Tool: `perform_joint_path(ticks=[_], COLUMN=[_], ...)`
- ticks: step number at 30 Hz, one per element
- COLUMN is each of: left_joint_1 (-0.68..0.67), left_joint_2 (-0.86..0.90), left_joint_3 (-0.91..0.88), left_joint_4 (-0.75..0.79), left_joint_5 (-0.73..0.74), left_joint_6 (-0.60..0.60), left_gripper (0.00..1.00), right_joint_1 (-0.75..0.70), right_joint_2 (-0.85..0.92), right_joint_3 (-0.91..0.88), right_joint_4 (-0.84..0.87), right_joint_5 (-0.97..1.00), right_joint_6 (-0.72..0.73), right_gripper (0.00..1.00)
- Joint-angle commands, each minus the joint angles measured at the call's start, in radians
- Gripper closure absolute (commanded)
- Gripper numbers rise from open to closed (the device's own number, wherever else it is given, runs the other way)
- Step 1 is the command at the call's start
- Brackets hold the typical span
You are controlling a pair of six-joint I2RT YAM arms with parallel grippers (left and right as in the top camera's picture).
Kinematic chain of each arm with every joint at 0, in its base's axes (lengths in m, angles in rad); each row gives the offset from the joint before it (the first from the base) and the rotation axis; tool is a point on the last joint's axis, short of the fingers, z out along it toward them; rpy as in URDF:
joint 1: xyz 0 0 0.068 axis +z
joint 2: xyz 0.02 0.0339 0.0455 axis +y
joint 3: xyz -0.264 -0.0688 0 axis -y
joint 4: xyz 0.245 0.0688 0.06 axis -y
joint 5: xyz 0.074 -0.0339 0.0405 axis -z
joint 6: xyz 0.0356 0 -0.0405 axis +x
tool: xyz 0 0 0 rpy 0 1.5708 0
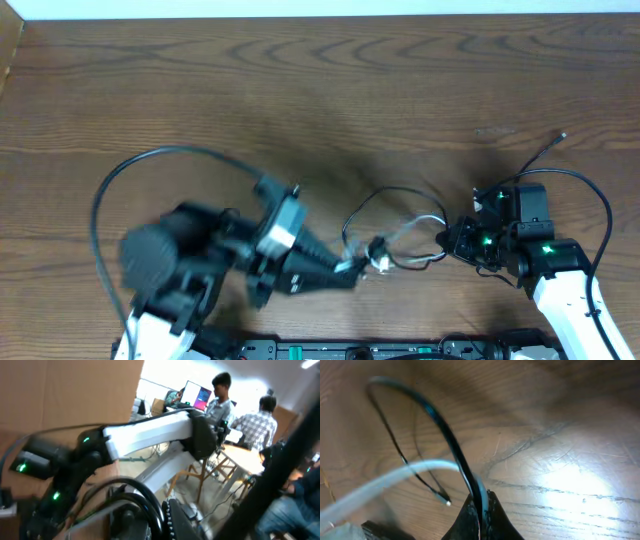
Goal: Untangle cables
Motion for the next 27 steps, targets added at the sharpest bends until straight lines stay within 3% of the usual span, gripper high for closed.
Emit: perform_joint_path(ticks=[1,13,14,18,21,24,27], left_joint_1=[0.005,0.005,0.005,0.005,0.005,0.005,0.005], left_joint_2=[-0.093,-0.098,-0.093,-0.065,-0.033,0.006,0.045], left_joint_3=[0.024,0.023,0.023,0.023,0.023,0.021,0.004], left_joint_4=[0.074,0.08,0.077,0.056,0.021,-0.043,-0.093], left_joint_5=[0.016,0.016,0.016,0.016,0.016,0.016,0.016], left_joint_6=[-0.087,-0.087,-0.087,-0.086,-0.086,-0.071,-0.023], left_gripper=[0.92,0.93,0.92,0.92,0.92,0.92,0.92], right_joint_1=[-0.01,-0.029,-0.04,-0.08,-0.089,-0.088,-0.087], right_joint_2=[0.0,0.0,-0.001,-0.001,0.0,0.0,-0.003], right_joint_3=[0.0,0.003,0.01,0.027,0.027,0.027,0.027], right_joint_4=[-0.004,0.04,0.052,0.275,0.587,0.863,0.985], right_joint_5=[0.103,0.15,0.071,-0.624,-0.975,-1.096,-1.094], right_joint_6=[-0.009,-0.008,-0.015,-0.13,0.015,0.175,0.279], right_gripper=[0.99,0.99,0.99,0.99,0.99,0.99,0.99])
